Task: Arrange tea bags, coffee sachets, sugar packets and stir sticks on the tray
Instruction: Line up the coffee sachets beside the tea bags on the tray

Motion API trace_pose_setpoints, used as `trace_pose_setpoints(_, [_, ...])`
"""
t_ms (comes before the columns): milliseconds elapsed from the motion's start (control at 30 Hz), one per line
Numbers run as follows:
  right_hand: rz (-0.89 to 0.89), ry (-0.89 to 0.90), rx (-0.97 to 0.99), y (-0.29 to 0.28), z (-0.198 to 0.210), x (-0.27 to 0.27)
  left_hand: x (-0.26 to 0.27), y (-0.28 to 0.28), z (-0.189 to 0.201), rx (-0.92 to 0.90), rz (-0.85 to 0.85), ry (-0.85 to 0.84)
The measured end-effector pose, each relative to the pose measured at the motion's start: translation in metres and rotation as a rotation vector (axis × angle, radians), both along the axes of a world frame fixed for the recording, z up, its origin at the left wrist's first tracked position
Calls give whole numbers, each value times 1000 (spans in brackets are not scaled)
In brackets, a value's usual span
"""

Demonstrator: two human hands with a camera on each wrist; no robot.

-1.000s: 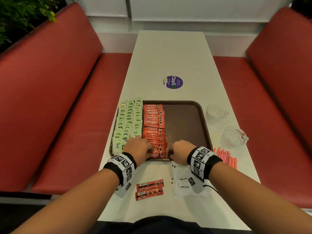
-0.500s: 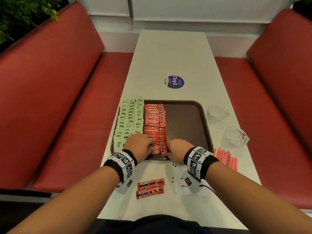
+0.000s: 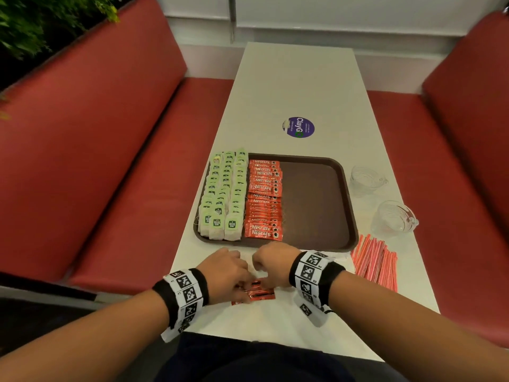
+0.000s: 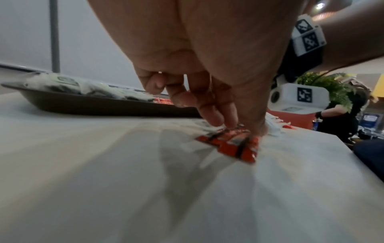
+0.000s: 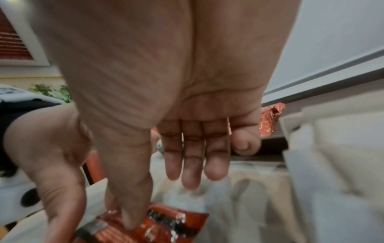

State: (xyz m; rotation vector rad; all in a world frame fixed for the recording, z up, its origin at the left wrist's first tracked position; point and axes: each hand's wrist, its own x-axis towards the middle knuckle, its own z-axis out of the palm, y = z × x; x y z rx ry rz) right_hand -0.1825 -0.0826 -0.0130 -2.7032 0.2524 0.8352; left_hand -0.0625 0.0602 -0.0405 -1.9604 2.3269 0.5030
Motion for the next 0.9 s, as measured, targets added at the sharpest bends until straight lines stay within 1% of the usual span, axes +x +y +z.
trace_pose_setpoints(100, [-14, 20, -29, 9, -1, 2, -7, 4, -2, 68, 2, -80])
trace_pose_setpoints(167, [-13, 26, -40, 12, -2, 3, -9, 5, -2, 69, 6, -110])
trace_pose_setpoints(367, [-31, 71, -47, 14, -2, 6, -7, 10, -4, 0, -41, -134])
trace_pose_setpoints(433, [-50, 54, -48, 10, 4, 7, 0, 10, -7, -75, -19, -110])
trace_pose_setpoints(533, [-163, -13, -13, -1, 16, 7, 16, 3, -4, -148, 78, -23])
trace_pose_setpoints(600, [-240, -68, 6, -11, 21, 7, 26, -3, 3, -139, 139, 15])
trace_pose_setpoints(700, [-346, -133, 85, -25, 24, 5, 36, -13, 13, -120, 210, 21])
trace_pose_setpoints(800, [-367, -217, 147, -34, 25, 3, 43, -26, 19, -121, 247, 19])
trace_pose_setpoints(900, [-319, -268, 143, -38, 24, 0, 45, -38, 24, -119, 281, 57])
